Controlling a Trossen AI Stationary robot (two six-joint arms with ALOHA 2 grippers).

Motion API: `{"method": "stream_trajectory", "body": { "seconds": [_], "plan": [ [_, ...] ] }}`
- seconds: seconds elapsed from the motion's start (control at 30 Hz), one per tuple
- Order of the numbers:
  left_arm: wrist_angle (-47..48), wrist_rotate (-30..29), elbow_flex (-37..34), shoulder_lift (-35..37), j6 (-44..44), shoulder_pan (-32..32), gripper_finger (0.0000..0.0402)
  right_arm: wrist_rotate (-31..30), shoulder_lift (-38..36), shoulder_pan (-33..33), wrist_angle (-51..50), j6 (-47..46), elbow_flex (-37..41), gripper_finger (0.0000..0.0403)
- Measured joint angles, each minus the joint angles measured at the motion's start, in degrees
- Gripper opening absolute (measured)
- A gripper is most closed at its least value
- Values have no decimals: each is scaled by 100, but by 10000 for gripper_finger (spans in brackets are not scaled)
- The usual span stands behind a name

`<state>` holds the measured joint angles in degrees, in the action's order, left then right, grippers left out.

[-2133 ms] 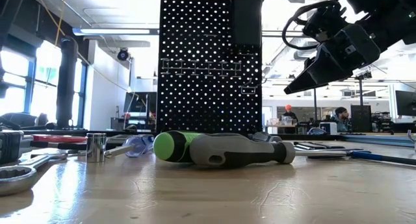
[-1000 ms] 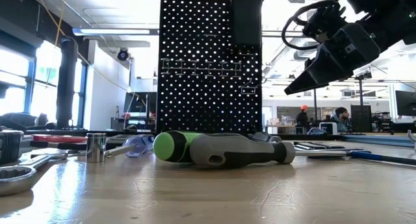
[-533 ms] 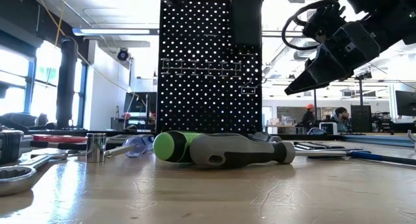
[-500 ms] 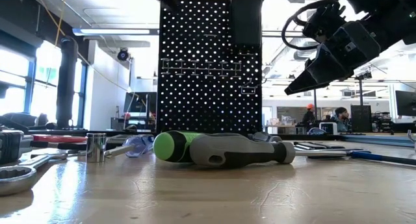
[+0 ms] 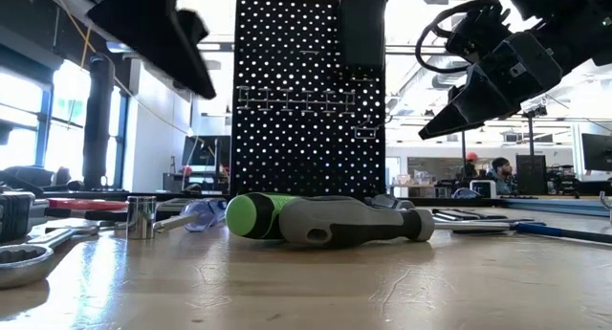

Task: Hang tools onto peg board
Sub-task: Put the socket wrench into the pegboard bin

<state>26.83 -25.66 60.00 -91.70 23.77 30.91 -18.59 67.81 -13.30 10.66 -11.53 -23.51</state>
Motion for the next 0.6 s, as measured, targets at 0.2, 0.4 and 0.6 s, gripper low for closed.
{"method": "stream_trajectory", "body": {
  "seconds": [0.2,0.4,0.6],
  "plan": [
    [-853,0,-704,0,536,254,124,1,0,1,-2,27,0,190],
    [-1713,-23,-1276,0,916,493,124,9,0,0,-4,48,0,190],
    [-2265,-335,-1674,-70,1194,706,128,11,0,1,-9,61,0,190]
  ]
}}
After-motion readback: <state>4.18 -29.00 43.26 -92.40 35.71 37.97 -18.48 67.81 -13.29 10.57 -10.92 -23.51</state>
